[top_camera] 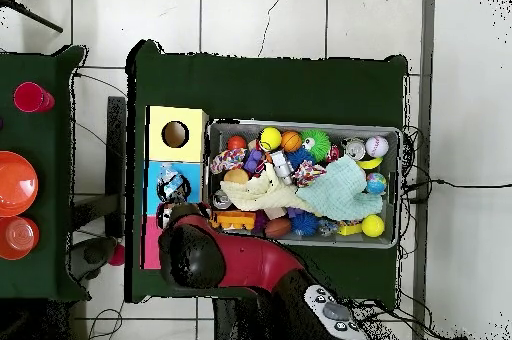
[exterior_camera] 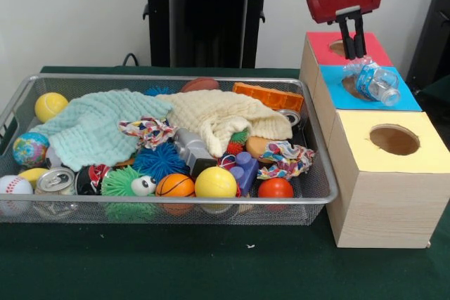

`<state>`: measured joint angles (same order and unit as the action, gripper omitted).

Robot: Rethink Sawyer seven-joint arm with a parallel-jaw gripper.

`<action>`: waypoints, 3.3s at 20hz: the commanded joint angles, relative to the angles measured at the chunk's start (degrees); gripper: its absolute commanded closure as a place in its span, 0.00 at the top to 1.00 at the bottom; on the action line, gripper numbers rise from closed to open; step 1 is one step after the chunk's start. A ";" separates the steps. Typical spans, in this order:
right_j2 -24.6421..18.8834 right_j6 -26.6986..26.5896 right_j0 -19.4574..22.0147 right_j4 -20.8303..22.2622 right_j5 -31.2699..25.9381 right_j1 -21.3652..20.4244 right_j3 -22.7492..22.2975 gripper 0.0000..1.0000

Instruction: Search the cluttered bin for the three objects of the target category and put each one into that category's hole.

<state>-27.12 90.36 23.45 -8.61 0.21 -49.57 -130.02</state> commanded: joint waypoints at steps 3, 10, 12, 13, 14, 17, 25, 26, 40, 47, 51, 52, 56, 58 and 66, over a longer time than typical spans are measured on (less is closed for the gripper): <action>1.30 9.56 -1.08 3.01 2.93 2.90 1.26 0.00; -1.15 11.64 -0.04 1.48 1.02 1.97 0.69 0.00; -1.17 11.52 -0.13 1.50 1.02 2.19 0.91 0.00; -1.07 11.40 -0.18 1.58 1.05 2.29 1.00 0.00; -1.02 11.26 -0.20 1.70 1.10 2.43 1.07 0.00; -0.50 10.71 -0.53 2.08 1.22 2.74 1.35 0.00; 1.14 9.40 -1.58 3.01 2.03 3.82 2.49 0.00; 1.74 9.18 -1.93 3.25 2.51 4.18 2.77 0.00; 7.79 8.47 -6.26 3.97 4.53 4.61 5.65 0.00; 8.20 9.54 -6.45 4.49 6.80 5.40 5.90 0.00; 8.36 8.42 -6.64 4.67 5.03 5.21 6.22 0.00; 8.47 7.93 -6.74 4.64 3.95 5.06 6.32 0.00; 8.80 7.15 -7.10 3.75 -0.73 3.45 6.54 0.00; 8.36 7.30 -6.95 2.87 -3.47 2.06 6.34 0.00; 8.44 5.94 -7.28 2.73 -10.71 0.05 7.40 0.00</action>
<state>-19.61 90.36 16.16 -5.41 -2.57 -48.70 -128.90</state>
